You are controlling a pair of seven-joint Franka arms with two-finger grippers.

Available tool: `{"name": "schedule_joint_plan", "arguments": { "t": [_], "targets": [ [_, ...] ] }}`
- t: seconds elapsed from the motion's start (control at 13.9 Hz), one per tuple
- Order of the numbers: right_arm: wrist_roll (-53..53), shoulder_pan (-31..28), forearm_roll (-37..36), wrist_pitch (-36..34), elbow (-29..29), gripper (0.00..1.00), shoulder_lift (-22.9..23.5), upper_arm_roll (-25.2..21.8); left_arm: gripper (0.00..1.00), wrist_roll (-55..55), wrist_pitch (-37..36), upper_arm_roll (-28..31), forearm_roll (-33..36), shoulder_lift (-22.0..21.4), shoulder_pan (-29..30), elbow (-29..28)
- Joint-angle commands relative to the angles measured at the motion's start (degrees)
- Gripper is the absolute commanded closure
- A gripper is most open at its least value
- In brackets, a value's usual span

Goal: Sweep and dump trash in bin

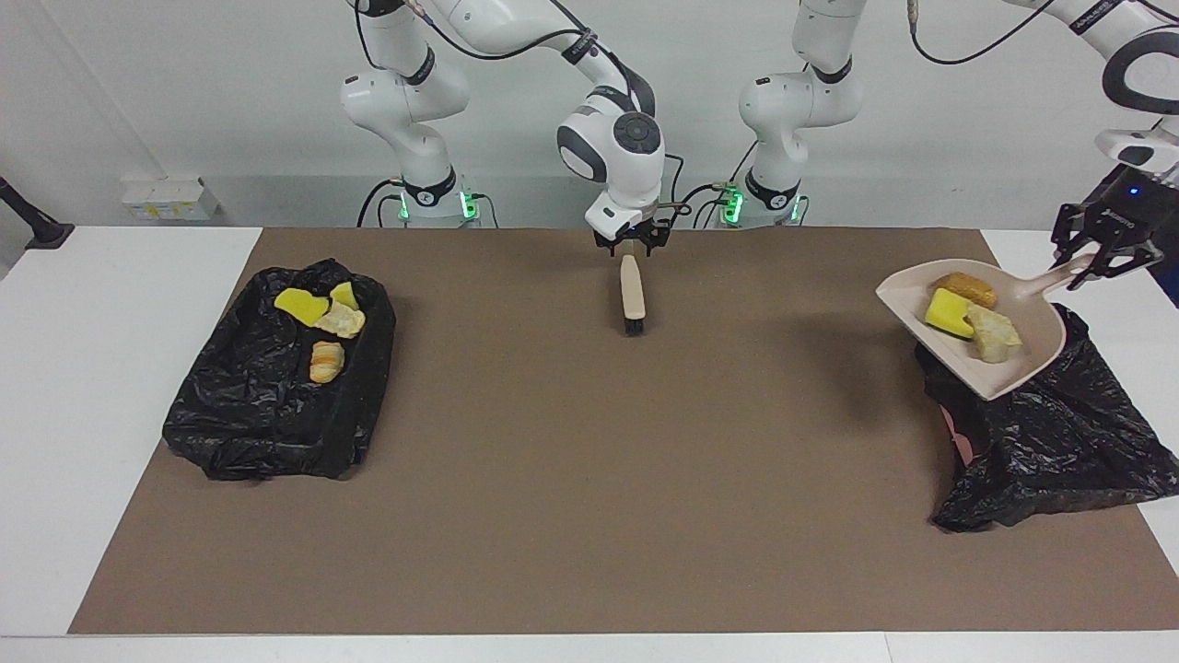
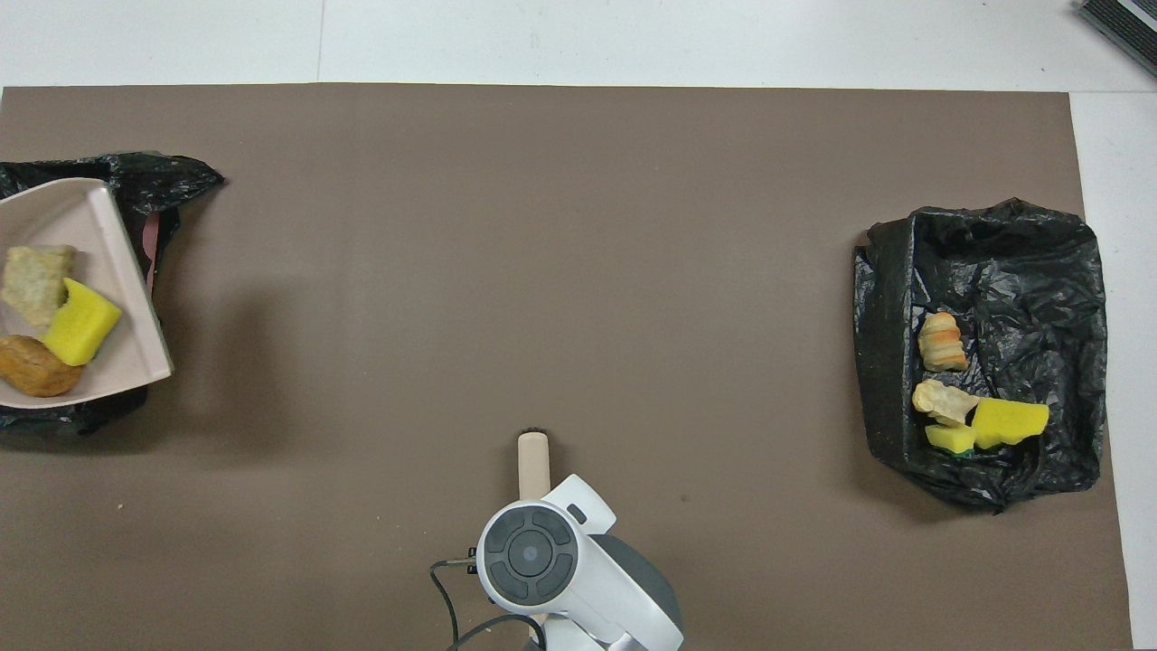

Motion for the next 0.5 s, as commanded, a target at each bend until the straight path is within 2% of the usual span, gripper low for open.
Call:
{"name": "schedule_joint_plan", "arguments": {
  "t": [0.0,0.14,0.22,0.43],
  "targets": [
    [0.1,-0.8,-2.6,0.3,1.2,0.00,-1.3,-1.1,1.00,1.7,-4.5,-0.3,-2.4,7.7,5.5,12.1],
    [-0.1,-0.9,-6.7,0.4,3.6,0.00,-1.2,-5.1,1.00,3.5,-6.0,-1.5,-1.0,12.5,8.9,19.5],
    [-0.4,-1.1,-8.3,0.3,4.8,0.00,-1.3,-7.1,1.00,5.4,-5.5,-2.0,2.5,13.9,9.0,21.7],
    [-7.4,-1.7,-10.4,0.0,6.3,0.00,-3.6,-15.9,1.00,6.8,-2.5,-4.6,11.5,16.0,8.7,24.8]
  ]
}}
